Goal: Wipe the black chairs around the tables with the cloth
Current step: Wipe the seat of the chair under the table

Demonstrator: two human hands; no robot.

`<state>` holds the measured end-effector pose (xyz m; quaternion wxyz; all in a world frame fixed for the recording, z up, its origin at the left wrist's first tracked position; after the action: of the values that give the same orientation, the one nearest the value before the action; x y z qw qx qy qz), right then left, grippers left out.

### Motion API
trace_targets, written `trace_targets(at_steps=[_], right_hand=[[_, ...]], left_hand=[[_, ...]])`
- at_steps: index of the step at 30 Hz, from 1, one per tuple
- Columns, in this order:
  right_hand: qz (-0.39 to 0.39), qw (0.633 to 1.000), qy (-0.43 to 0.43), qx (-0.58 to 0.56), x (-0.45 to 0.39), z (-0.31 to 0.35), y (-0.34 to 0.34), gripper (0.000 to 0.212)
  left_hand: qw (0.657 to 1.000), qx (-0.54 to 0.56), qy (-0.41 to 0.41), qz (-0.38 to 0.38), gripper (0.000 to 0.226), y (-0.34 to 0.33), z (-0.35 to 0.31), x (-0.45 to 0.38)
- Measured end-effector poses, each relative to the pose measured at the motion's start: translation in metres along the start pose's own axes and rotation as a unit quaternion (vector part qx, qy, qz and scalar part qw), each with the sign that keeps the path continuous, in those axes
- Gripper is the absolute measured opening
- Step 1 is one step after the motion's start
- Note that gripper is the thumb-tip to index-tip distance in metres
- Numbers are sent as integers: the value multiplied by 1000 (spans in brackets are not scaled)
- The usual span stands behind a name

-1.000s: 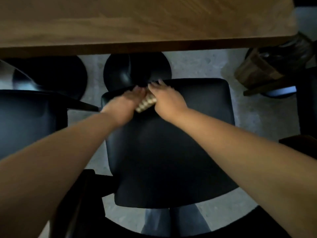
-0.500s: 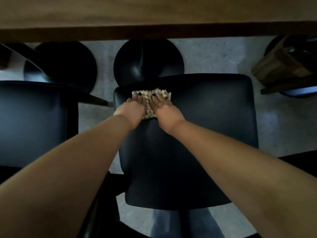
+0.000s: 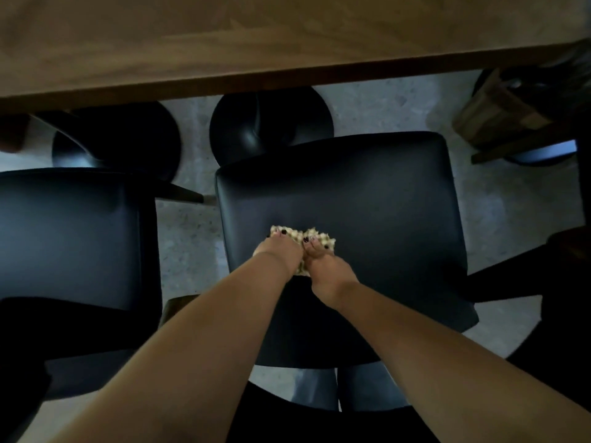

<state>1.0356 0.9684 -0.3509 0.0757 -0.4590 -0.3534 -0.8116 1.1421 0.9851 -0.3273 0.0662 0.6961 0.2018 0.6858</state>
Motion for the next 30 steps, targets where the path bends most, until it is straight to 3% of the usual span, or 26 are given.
trace_targets(at_steps=[9,18,22,25,30], right_hand=[[108,989,-27,-94,43,-14,-23,71],[150,987,-27,-53,72,-23,-62,46],[167,985,-28,-38,90,-25,-69,34],[167,983,-26,-76,107,-31,-51,23],[23,968,-15,-249,163,-53,6,14]], left_hand=[[998,53,-31,17,35,-33,-35,19],[991,54,-43,117,43,-72,-79,38],[993,61,-56,88,35,-90,-84,48],[989,135,-53,37,28,-85,-86,68],[944,309,-36,-112,18,-55,-86,125]])
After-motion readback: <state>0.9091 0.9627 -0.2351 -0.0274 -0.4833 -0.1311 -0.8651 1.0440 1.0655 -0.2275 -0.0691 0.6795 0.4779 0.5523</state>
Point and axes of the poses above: each hand's wrist, its own x-axis away from the middle knuckle, its own y-axis out of the back of the hand, z = x × y, the point moved 2 cm from there along -x, towards the middle knuckle, and after that the axes turned 9 degrees about z, right-handed, at the moved point
